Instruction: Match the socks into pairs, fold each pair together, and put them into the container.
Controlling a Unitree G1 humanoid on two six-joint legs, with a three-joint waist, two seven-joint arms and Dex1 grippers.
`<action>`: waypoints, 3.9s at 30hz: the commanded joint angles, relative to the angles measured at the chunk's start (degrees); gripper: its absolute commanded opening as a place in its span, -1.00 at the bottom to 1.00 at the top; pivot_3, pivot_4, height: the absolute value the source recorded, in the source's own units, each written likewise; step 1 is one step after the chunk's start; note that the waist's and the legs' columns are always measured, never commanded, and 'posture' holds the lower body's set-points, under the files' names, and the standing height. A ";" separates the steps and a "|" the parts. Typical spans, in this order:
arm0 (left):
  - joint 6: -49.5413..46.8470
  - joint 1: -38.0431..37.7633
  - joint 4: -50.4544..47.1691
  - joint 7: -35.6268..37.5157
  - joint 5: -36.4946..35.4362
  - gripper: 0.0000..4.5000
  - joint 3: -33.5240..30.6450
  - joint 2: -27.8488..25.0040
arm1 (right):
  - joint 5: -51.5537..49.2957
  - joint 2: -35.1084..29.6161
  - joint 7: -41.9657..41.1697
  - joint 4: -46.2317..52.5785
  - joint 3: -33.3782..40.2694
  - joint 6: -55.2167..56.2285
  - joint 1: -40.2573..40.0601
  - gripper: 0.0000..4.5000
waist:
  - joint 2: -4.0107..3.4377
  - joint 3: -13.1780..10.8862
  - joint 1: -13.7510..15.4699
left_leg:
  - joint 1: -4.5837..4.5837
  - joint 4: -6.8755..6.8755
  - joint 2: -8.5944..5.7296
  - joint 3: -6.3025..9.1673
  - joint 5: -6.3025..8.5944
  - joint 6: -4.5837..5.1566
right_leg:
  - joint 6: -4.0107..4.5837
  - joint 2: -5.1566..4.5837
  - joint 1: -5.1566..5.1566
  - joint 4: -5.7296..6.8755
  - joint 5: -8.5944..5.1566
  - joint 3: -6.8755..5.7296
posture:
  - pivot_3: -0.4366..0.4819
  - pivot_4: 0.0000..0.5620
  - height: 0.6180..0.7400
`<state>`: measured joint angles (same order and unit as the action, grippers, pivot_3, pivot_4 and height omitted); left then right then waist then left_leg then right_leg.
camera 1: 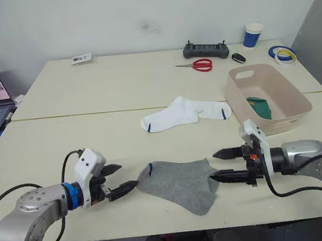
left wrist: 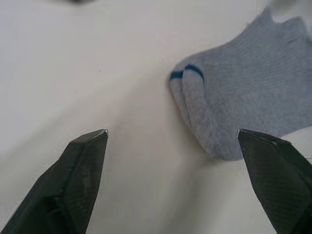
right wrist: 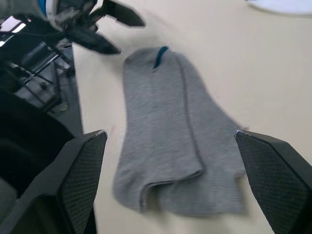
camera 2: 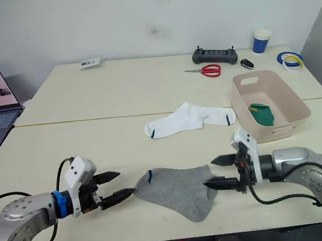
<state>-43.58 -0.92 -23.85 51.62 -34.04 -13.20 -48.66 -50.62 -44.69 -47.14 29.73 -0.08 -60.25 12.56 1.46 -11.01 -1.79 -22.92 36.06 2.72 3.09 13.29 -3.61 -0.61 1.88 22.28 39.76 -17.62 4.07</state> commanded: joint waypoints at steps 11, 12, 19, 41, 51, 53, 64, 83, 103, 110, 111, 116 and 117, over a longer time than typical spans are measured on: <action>9.31 8.64 5.74 6.97 5.89 0.31 10.84 -0.17 | -5.99 0.45 8.00 5.71 -0.71 -9.44 -2.29 0.42 | 0.02 0.01 -0.21 | -0.01 0.00 -0.03 -0.21 0.00 0.01 | -0.15 0.05 0.00 -0.16 0.09 0.01 | -0.05 -0.47 1.00; 8.94 8.52 5.68 7.18 5.91 0.16 11.10 -0.43 | -5.82 0.16 8.07 5.87 -1.13 -9.58 -2.36 0.25 | 0.02 0.01 -0.21 | -0.01 0.00 -0.03 -0.21 0.01 0.01 | -0.15 0.06 0.00 -0.18 0.08 0.01 | -0.05 -0.47 1.00; 9.59 8.07 5.82 6.59 7.95 0.02 12.67 -0.02 | -3.32 0.86 9.53 4.41 -3.31 -9.09 -3.49 0.24 | 0.02 0.01 -0.16 | -0.04 -0.03 -0.02 -0.17 0.01 0.02 | -0.15 0.07 -0.01 -0.25 0.08 0.00 | -0.05 -0.47 1.00; 8.99 7.15 4.52 5.17 8.61 -1.00 12.81 1.22 | -2.53 5.81 9.75 -1.42 -5.50 -9.87 -1.25 -0.66 | 0.02 0.01 -0.15 | -0.03 -0.02 -0.02 -0.18 0.01 0.02 | -0.16 0.07 -0.02 -0.25 0.09 0.00 | -0.05 -0.47 1.00; 4.71 6.26 2.33 3.43 4.06 -1.00 9.16 1.86 | -3.84 3.61 5.42 -0.31 -4.43 -8.64 -0.17 -0.99 | 0.02 0.01 -0.15 | -0.03 -0.02 -0.02 -0.17 0.01 0.02 | -0.16 0.07 -0.02 -0.25 0.09 -0.01 | -0.05 -0.47 1.00; 1.93 5.55 0.35 3.12 1.01 -1.00 6.86 1.58 | -5.13 3.21 5.06 0.60 -3.23 -9.10 0.83 -0.99 | 0.02 0.01 -0.20 | -0.04 -0.02 -0.01 -0.18 0.01 0.02 | -0.16 0.07 -0.01 -0.24 0.09 -0.01 | -0.05 -0.47 1.00; -4.27 3.43 -3.94 -1.17 -5.14 -1.00 2.67 2.36 | -5.70 -3.11 -0.99 -1.38 -2.66 -7.44 6.17 -0.99 | 0.02 0.01 -0.14 | -0.02 0.01 -0.03 -0.18 0.01 0.02 | -0.19 0.07 -0.04 -0.24 0.11 -0.01 | -0.05 -0.47 1.00; -1.49 -0.36 -4.51 -6.97 -2.26 -1.00 6.32 6.92 | 8.63 -3.84 -13.62 -15.79 -11.86 -0.35 14.33 -0.99 | 0.02 0.01 -0.09 | -0.02 0.00 -0.02 -0.17 0.01 0.03 | -0.18 0.05 -0.03 -0.25 0.11 0.00 | -0.05 -0.47 1.00; 0.19 3.25 -0.65 -6.74 -0.35 -1.00 7.23 6.61 | 11.70 -0.16 -12.31 -17.23 -12.13 -1.02 14.51 -0.99 | 0.02 0.01 -0.11 | -0.01 0.01 -0.03 -0.18 0.01 0.03 | -0.18 0.06 -0.03 -0.23 0.11 -0.01 | -0.05 -0.47 1.00; 0.57 4.44 0.29 -6.31 1.25 -1.00 9.51 6.57 | 12.04 0.09 -12.05 -17.66 -11.93 -1.68 14.51 -0.99 | 0.02 0.01 -0.09 | -0.02 0.01 -0.04 -0.18 0.01 0.03 | -0.18 0.06 -0.04 -0.24 0.11 -0.02 | -0.05 -0.47 1.00; 0.83 4.37 0.48 -6.11 1.62 -1.00 9.81 6.46 | 12.02 0.10 -12.02 -17.80 -11.91 -1.83 14.57 -0.99 | 0.02 0.01 -0.09 | -0.02 0.01 -0.04 -0.18 0.01 0.02 | -0.18 0.06 -0.04 -0.24 0.11 -0.02 | -0.05 -0.47 1.00; 1.09 3.86 0.41 -5.26 2.02 -1.00 10.23 6.17 | 11.19 -0.23 -11.98 -16.76 -11.03 -3.37 14.02 -0.99 | 0.02 0.01 -0.09 | -0.02 0.00 -0.03 -0.17 0.01 0.03 | -0.18 0.06 -0.03 -0.24 0.11 -0.02 | -0.05 -0.47 1.00; 1.08 3.93 0.46 -5.17 2.05 -1.00 10.30 6.18 | 11.31 -0.27 -12.07 -16.88 -11.06 -3.37 14.01 -0.99 | 0.02 0.01 -0.09 | -0.02 0.00 -0.03 -0.17 0.01 0.03 | -0.18 0.06 -0.03 -0.24 0.11 -0.02 | -0.05 -0.47 1.00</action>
<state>-43.39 2.90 -22.58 45.78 -32.32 -2.91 -41.82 -38.41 -44.52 -58.77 11.43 -12.59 -63.43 26.25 1.49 -11.00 -1.88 -22.94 36.07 2.68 2.92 13.30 -3.58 -0.79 1.94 22.24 39.52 -17.51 4.05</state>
